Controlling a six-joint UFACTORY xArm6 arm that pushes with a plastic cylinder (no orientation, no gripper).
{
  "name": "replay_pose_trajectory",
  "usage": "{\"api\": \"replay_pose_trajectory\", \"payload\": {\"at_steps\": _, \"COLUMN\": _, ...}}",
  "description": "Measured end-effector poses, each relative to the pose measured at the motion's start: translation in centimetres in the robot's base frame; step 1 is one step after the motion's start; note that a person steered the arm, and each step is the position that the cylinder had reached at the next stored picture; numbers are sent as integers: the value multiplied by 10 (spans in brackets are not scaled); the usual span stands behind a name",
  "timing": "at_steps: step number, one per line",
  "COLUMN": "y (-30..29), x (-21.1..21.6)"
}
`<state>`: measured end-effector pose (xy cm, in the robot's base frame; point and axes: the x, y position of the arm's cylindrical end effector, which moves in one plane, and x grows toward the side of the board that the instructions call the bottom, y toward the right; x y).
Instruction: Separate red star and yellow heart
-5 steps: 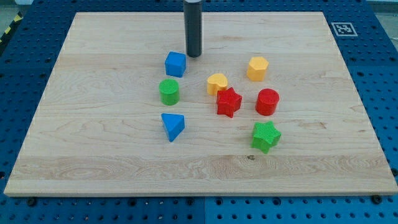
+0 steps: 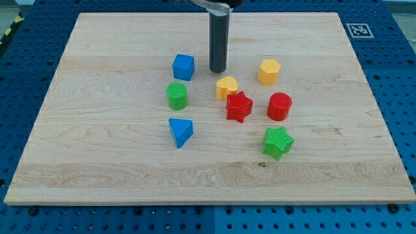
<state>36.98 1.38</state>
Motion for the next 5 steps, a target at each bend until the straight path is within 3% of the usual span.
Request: {"api": "replay_pose_trajectory", "payload": {"at_steps": 5, "y": 24, "x": 24}}
